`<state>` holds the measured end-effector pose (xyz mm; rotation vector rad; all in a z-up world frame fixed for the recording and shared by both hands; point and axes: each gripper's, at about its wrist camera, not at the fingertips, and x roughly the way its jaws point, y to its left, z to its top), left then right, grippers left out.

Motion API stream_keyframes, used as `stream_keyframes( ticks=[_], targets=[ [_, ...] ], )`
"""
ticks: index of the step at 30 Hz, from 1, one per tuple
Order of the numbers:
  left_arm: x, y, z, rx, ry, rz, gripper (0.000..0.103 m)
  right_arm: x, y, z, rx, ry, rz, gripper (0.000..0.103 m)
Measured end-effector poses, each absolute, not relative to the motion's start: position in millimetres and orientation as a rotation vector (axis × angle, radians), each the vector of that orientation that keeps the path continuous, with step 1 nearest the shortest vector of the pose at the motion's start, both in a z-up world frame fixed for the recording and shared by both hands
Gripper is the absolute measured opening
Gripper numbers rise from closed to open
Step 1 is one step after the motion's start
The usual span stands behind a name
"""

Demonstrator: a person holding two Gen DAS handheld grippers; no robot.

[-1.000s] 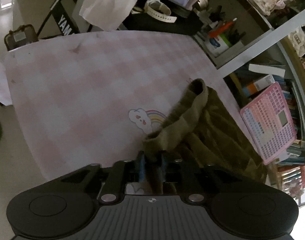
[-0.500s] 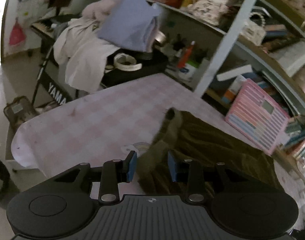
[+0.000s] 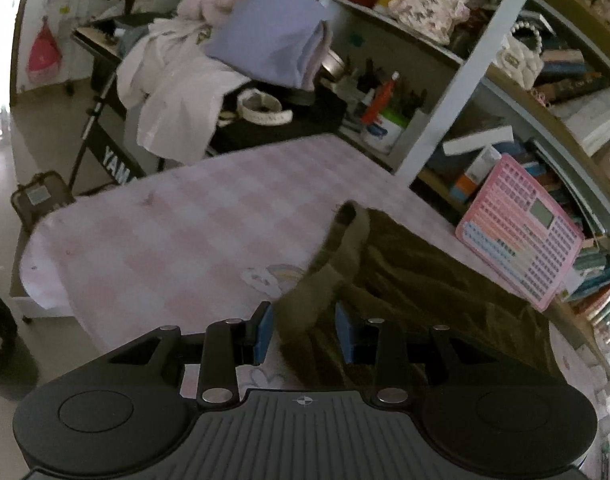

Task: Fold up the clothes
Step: 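Release the garment edge from the left gripper onto the mat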

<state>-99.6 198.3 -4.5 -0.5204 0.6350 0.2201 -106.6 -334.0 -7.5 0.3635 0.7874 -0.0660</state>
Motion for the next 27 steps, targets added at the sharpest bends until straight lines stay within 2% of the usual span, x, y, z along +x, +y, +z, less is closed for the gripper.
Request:
stream_keyframes(
  ticks=[5, 12, 19, 22, 24, 27],
  targets=[
    [-93, 178, -10, -0.511, 0.665, 0.167, 0.033, -150, -303, -5, 0.252, 0.8, -0.021, 0.044],
    [-96, 144, -15, -0.456, 0.713, 0.084, 0.033, -172, -280, -2, 0.232, 0.811, 0.009, 0.053],
    [-111, 110, -15, -0.263, 0.768, 0.079, 0.035, -184, -258, -3, 0.177, 0.808, -0.029, 0.082],
    [-113, 102, -11, -0.197, 0.753, 0.053, 0.036, -188, -252, 0, 0.158, 0.787, -0.057, 0.089],
    [-115, 97, -8, -0.155, 0.741, 0.033, 0.059, -191, -249, 4, 0.16, 0.761, -0.103, 0.092],
    [-121, 92, -3, -0.086, 0.688, -0.012, 0.069, -193, -244, 7, 0.172, 0.734, -0.173, 0.094]
  ],
)
